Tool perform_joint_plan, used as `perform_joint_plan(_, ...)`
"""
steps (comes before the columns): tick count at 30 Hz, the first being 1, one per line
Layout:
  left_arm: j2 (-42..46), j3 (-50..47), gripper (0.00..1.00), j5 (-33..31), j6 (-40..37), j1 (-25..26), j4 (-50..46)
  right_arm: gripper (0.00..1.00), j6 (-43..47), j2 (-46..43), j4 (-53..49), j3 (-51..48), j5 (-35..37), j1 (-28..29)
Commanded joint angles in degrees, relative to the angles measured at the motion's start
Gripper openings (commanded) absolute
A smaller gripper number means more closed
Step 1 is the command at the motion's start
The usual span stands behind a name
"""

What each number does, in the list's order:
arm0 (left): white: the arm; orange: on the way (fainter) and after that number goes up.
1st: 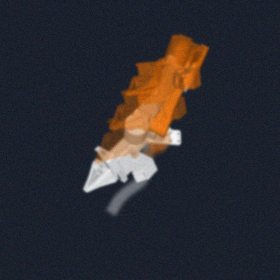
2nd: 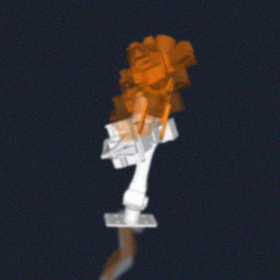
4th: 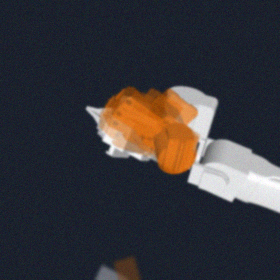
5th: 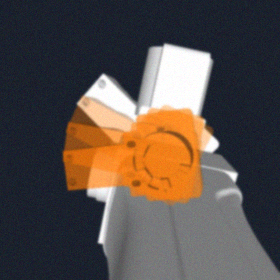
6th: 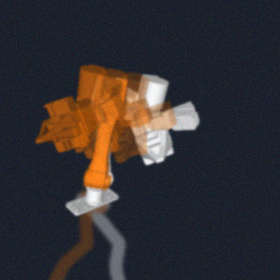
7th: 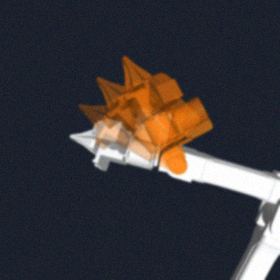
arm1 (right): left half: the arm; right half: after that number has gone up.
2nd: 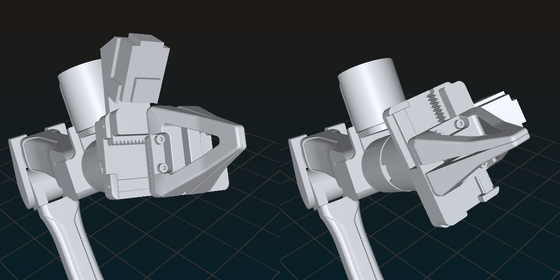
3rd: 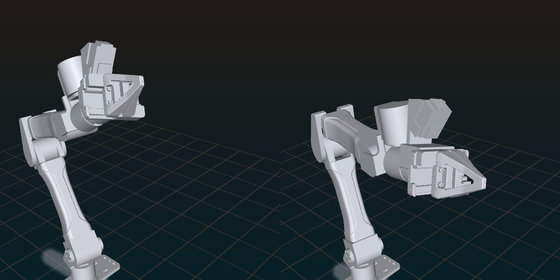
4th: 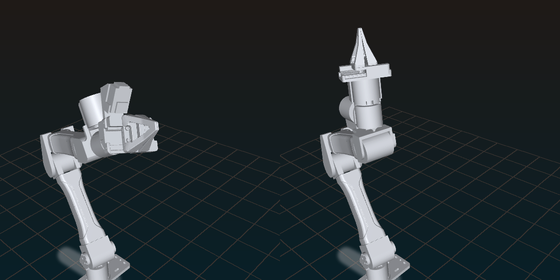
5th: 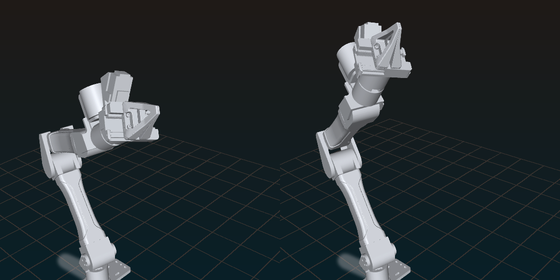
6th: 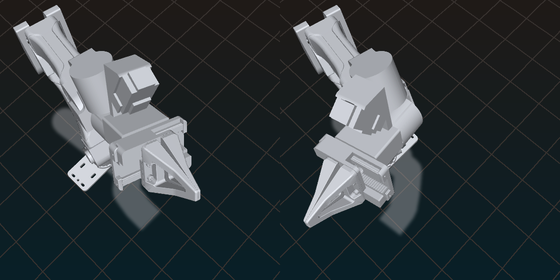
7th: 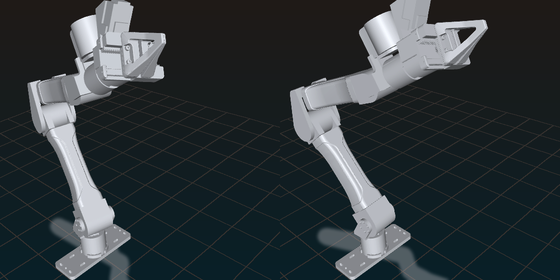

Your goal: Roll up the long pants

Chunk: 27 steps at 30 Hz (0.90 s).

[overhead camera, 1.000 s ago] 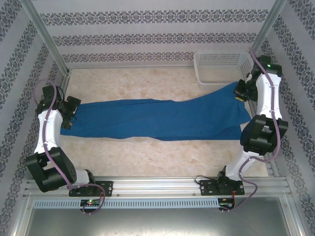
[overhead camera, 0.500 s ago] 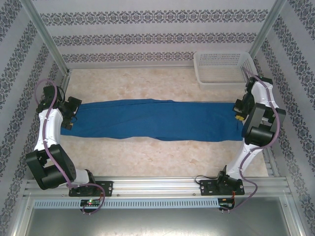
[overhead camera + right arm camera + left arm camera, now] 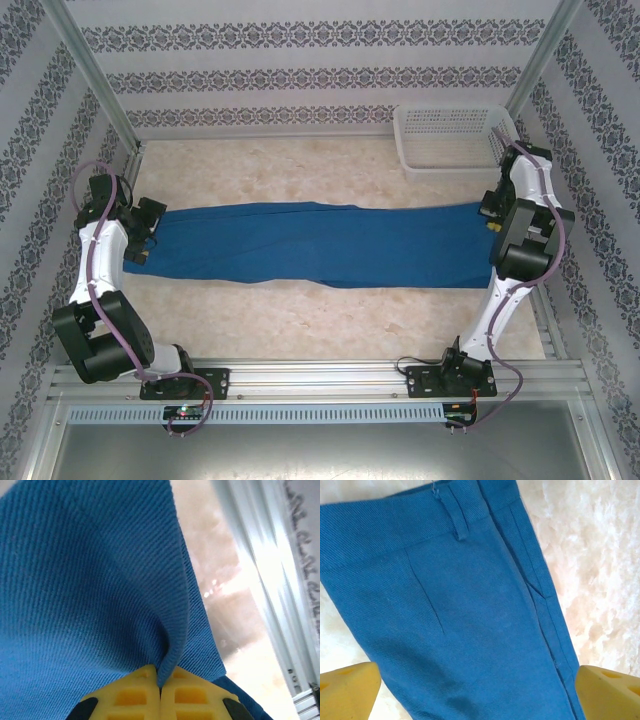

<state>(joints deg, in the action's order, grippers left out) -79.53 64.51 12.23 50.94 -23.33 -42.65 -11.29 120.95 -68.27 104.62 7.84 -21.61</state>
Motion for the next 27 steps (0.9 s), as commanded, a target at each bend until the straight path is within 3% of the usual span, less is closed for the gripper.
perform_joint_plan(1,-0.6,1.1,1.00,-0.7,-0.7,-0.2,-0.3,0.00,1.3,2.1,-2.8,3.8,4.3,-0.3)
perform_joint_plan(4,-0.6,1.2,1.00,-0.8,-0.7,-0.2,-0.5,0.06,1.4,3.1,-3.0,4.1,5.0,-0.3)
perform_joint_plan(6,-0.5,1.2,1.00,-1.0,-0.8,-0.2,-0.6,0.19,1.1,3.1,-2.4,3.0,5.6,-0.2)
perform_joint_plan(8,-0.4,1.3,1.00,-1.1,-0.9,-0.2,-0.8,0.61,0.3,2.9,-2.2,1.8,7.2,-0.3)
perform_joint_plan(9,-0.4,1.4,1.00,-1.2,-1.0,-0.2,-0.9,0.73,-0.3,3.2,-3.1,1.9,8.6,-0.3)
perform_joint_plan(11,-0.5,1.6,1.00,-1.2,-1.1,-0.3,-1.0,0.85,-0.8,3.7,-4.8,2.3,10.9,-0.4)
perform_joint_plan(14,-0.6,1.6,1.00,-1.2,-1.2,-0.2,-0.9,0.94,-0.6,2.1,-4.4,1.6,11.8,-0.4)
perform_joint_plan(18,-0.9,1.2,1.00,-0.6,-0.9,-0.2,-0.3,0.97,-0.3,-0.3,-2.9,-1.5,7.9,-0.4)
perform_joint_plan(27,-0.7,0.8,1.00,-0.7,-1.3,-0.2,-0.3,0.97,-0.8,-3.2,1.1,-13.9,0.6,1.1)
